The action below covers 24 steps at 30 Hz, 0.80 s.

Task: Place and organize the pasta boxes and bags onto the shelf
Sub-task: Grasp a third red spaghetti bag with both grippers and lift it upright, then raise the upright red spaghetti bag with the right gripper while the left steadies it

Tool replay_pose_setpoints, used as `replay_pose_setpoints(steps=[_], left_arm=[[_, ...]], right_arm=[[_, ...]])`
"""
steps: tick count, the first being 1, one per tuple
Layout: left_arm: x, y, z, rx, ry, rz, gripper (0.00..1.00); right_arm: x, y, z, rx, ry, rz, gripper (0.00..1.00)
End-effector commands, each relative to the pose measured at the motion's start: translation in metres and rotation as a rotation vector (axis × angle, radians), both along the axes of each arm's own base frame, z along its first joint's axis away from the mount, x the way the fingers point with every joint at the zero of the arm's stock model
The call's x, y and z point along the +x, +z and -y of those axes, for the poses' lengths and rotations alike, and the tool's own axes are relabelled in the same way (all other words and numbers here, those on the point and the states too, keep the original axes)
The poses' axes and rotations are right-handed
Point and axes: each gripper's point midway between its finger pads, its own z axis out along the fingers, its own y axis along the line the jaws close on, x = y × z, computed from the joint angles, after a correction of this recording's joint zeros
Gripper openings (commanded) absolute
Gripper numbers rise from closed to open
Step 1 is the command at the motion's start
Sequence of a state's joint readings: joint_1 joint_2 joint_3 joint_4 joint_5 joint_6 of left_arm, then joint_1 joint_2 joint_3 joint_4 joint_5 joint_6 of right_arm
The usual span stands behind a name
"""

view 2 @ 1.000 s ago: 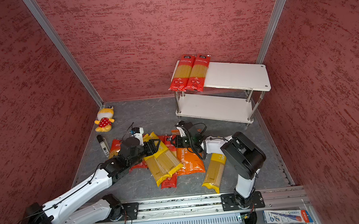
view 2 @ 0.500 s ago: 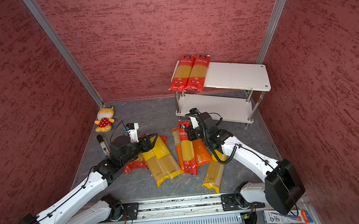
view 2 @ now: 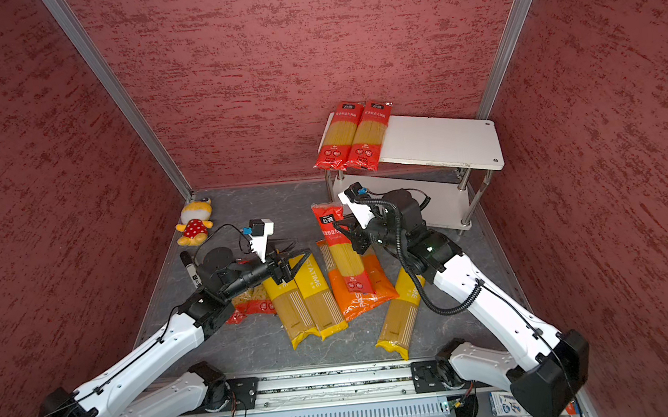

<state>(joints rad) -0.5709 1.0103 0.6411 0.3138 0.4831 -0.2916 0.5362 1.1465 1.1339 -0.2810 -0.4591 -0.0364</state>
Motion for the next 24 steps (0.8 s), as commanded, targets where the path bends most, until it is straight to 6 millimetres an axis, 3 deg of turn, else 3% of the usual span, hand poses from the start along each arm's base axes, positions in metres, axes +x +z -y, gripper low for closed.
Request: replay_pose_setpoints(steps=[1, 7, 13, 19, 24], left_arm=[[-0.013, 0.023, 0.012, -0.012, -0.136, 0.16, 0.74], [-0.01, 0.032, 0.027, -0.042, -0.219, 0.192, 0.71], [0.008, 0.033, 0.031, -0.053, -0.206, 0.2, 0.64], [0.006, 0.044, 0.036, -0.091, -0.269, 0.222, 0.51], [0.003, 0.05, 0.04, -0.12, -0.301, 0.229, 0.3]], right_arm=[[-0.023, 0.091, -0.008, 0.154, 0.164, 0.303, 0.0], [-0.036, 0.111, -0.022, 0.245, 0.326, 0.314, 0.0], [-0.044, 0.126, -0.025, 0.302, 0.397, 0.338, 0.0], [-0.042, 0.128, -0.024, 0.329, 0.402, 0.323, 0.0], [-0.04, 0.124, -0.021, 0.361, 0.398, 0.295, 0.0]])
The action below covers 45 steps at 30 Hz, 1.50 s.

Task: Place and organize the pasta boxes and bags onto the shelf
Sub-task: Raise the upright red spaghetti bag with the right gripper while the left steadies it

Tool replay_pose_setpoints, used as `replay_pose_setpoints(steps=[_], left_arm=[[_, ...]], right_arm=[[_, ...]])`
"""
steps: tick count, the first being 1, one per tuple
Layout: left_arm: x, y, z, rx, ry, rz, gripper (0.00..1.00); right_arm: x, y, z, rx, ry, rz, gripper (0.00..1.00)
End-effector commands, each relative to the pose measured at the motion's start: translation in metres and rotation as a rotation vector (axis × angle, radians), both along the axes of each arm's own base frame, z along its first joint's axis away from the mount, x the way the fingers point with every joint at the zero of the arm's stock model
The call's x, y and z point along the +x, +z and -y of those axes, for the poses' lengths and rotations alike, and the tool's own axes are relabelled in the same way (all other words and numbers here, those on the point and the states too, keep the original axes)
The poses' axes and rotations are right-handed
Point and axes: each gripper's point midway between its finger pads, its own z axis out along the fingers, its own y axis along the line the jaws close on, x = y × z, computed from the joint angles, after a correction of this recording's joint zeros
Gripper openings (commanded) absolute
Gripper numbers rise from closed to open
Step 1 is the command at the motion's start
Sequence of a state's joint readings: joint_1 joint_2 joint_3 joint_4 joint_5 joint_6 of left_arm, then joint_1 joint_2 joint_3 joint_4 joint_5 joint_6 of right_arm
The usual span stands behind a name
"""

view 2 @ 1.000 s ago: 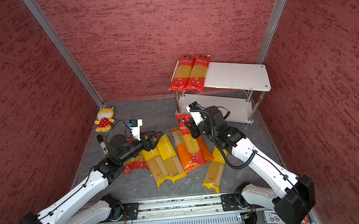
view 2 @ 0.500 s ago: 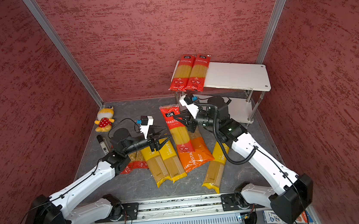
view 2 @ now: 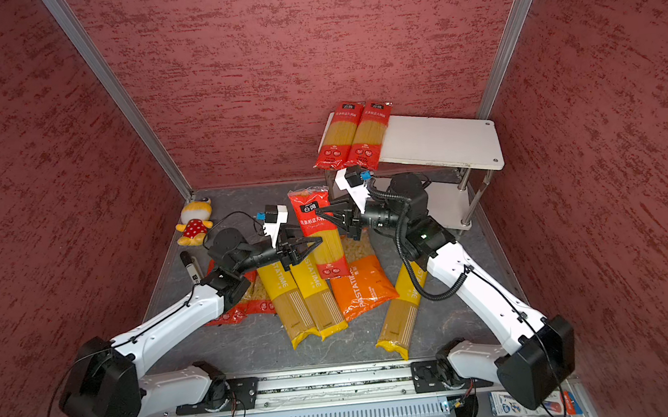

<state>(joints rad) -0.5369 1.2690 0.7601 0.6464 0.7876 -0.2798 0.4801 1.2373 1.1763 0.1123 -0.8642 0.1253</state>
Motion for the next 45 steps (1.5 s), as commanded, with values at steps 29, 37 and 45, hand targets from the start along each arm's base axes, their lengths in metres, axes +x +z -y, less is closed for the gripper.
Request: replay_pose_setpoints(steps=[29, 37, 45], left_arm=[[0.036, 0.095, -0.051, -0.207, 0.218, -0.044, 0.0], [0.034, 0.108, -0.041, -0.226, 0.127, -0.131, 0.0], [0.028, 0.113, -0.038, -0.241, 0.101, -0.136, 0.0]], right_arm=[[0.025, -0.141, 0.052, 0.001, -0.303, -0.436, 0.69], [0.015, -0.156, 0.035, -0.018, -0.233, -0.456, 0.78], [0.01, -0.136, 0.023, 0.037, -0.141, -0.429, 0.75]])
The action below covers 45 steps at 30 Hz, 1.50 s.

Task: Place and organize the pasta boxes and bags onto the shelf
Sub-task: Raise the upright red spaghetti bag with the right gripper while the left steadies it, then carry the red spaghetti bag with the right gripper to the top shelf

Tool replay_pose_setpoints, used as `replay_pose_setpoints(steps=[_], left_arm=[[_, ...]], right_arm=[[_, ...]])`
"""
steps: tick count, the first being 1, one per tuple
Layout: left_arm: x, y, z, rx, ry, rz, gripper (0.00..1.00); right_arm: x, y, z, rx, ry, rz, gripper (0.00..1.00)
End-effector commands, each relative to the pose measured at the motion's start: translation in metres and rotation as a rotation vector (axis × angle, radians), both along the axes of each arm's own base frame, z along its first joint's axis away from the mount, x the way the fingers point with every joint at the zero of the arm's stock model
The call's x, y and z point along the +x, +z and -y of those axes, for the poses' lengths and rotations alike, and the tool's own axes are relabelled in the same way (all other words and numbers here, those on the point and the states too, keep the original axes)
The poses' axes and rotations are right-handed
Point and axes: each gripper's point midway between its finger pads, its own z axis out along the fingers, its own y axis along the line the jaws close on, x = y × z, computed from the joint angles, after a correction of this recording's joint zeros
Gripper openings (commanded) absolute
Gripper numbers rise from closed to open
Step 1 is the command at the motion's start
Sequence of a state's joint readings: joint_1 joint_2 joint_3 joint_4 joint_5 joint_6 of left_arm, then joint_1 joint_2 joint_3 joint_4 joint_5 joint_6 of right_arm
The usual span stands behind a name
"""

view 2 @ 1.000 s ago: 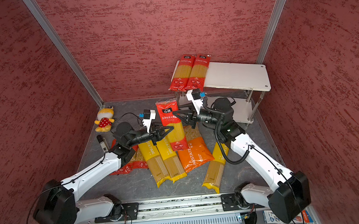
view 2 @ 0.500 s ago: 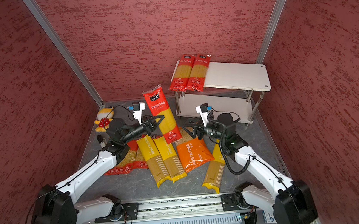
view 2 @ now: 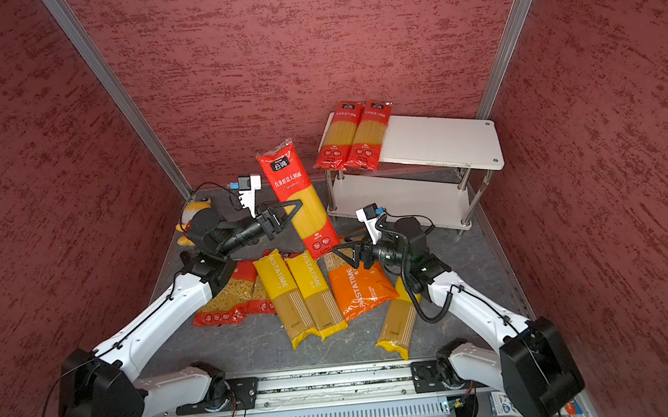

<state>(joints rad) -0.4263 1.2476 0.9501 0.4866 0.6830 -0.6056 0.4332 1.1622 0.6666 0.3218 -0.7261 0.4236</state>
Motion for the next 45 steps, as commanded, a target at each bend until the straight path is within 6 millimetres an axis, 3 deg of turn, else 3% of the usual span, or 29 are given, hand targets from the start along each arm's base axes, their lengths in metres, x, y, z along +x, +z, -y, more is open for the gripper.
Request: replay_pose_setpoints(steps=[1, 8, 12, 19, 22, 25, 35, 41, 45], left_arm=[[-0.021, 0.05, 0.0, -0.088, -0.05, 0.141, 0.0], [-0.021, 0.048, 0.009, -0.09, -0.072, 0.132, 0.0], [-0.018, 0.047, 0.009, -0.094, -0.064, 0.128, 0.0], [-0.014, 0.041, 0.008, -0.093, -0.062, 0.09, 0.0], [-0.007, 0.038, 0.003, -0.098, -0.034, 0.069, 0.03], [-0.001, 0.036, -0.003, -0.117, -0.008, 0.038, 0.13], [0.014, 0.026, -0.021, -0.138, 0.081, -0.032, 0.57], [0.012, 0.014, -0.029, -0.131, 0.125, -0.049, 0.62], [0.011, -0.001, -0.032, -0.12, 0.147, -0.084, 0.63]], right_arm=[[-0.002, 0.026, -0.01, 0.059, 0.05, 0.059, 0.74], [-0.005, 0.044, -0.025, 0.104, 0.106, 0.078, 0.64], [-0.009, 0.052, -0.031, 0.137, 0.148, 0.076, 0.48], [-0.013, 0.048, -0.032, 0.113, 0.17, 0.08, 0.18], [-0.016, 0.056, -0.032, 0.151, 0.181, 0.091, 0.12], [-0.018, 0.067, -0.031, 0.183, 0.185, 0.108, 0.05], [-0.003, 0.135, 0.001, 0.368, 0.068, 0.173, 0.0], [0.006, 0.186, 0.018, 0.403, 0.002, 0.197, 0.0], [0.025, 0.214, 0.039, 0.382, -0.133, 0.16, 0.0]])
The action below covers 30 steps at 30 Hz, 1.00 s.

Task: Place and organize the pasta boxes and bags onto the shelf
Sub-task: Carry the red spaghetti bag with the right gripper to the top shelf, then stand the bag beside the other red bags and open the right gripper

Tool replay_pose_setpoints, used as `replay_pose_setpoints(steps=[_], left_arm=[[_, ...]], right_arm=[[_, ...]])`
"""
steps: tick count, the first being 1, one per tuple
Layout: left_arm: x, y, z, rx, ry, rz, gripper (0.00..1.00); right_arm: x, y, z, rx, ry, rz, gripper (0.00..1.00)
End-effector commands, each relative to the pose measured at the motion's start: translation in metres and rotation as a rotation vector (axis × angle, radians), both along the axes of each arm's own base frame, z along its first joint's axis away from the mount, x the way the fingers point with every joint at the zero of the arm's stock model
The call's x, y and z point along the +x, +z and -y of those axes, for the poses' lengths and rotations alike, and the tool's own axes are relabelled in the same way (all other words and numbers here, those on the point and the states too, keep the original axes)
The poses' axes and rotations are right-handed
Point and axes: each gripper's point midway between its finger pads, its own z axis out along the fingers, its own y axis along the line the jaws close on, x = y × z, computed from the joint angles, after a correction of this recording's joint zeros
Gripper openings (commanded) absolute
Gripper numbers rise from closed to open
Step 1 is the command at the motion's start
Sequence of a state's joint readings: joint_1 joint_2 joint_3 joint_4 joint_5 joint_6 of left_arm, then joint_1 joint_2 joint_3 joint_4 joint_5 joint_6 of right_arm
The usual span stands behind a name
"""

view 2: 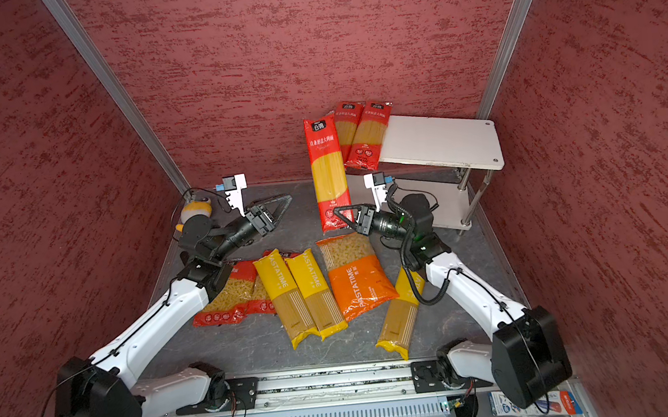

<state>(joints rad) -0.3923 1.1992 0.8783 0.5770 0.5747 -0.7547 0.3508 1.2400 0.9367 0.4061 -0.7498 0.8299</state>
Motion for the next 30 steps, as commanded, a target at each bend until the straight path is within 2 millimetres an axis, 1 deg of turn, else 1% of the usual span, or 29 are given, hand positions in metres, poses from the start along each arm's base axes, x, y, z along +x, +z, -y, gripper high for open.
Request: replay_pose_setpoints(steps=[1, 3, 5, 7, 8, 10, 11, 14, 18, 21, 23, 24, 25, 30], left_arm=[[0.001, -0.012, -0.007, 0.006, 0.044, -0.026, 0.63], [-0.001, -0.019, -0.008, 0.013, 0.054, -0.043, 0.63], [-0.003, -0.027, -0.008, 0.025, 0.063, -0.056, 0.63], [-0.006, -0.034, -0.005, 0.05, 0.074, -0.065, 0.63], [-0.008, -0.041, -0.003, 0.073, 0.078, -0.081, 0.63], [-0.011, -0.049, 0.002, 0.099, 0.079, -0.089, 0.63], [-0.013, -0.051, 0.004, 0.106, 0.076, -0.09, 0.63], [-0.017, -0.057, 0.01, 0.118, 0.066, -0.098, 0.64], [-0.019, -0.061, 0.014, 0.124, 0.061, -0.106, 0.63], [-0.02, -0.064, 0.018, 0.127, 0.056, -0.112, 0.64], [-0.021, -0.065, 0.02, 0.129, 0.052, -0.11, 0.64], [-0.021, -0.066, 0.021, 0.13, 0.051, -0.113, 0.64], [-0.021, -0.067, 0.022, 0.133, 0.051, -0.114, 0.64], [-0.022, -0.069, 0.024, 0.133, 0.046, -0.118, 0.64]], right_arm=[[-0.01, 0.108, 0.037, 0.083, -0.152, 0.23, 0.0], [0.006, 0.118, 0.056, 0.071, -0.226, 0.165, 0.0], [0.025, 0.122, 0.079, 0.05, -0.312, 0.074, 0.0], [0.043, 0.12, 0.101, 0.029, -0.382, -0.018, 0.0], [0.051, 0.119, 0.11, 0.021, -0.401, -0.057, 0.0], [0.065, 0.113, 0.126, 0.025, -0.418, -0.14, 0.0], [0.07, 0.11, 0.131, 0.036, -0.409, -0.17, 0.0], [0.081, 0.107, 0.137, 0.082, -0.373, -0.235, 0.0], [0.091, 0.1, 0.14, 0.086, -0.375, -0.281, 0.0], [0.102, 0.084, 0.144, 0.091, -0.376, -0.343, 0.0], [0.103, 0.081, 0.145, 0.102, -0.365, -0.36, 0.0], [0.112, 0.07, 0.146, 0.101, -0.363, -0.391, 0.0], [0.114, 0.066, 0.147, 0.102, -0.364, -0.401, 0.0], [0.119, 0.066, 0.157, 0.091, -0.366, -0.402, 0.0]])
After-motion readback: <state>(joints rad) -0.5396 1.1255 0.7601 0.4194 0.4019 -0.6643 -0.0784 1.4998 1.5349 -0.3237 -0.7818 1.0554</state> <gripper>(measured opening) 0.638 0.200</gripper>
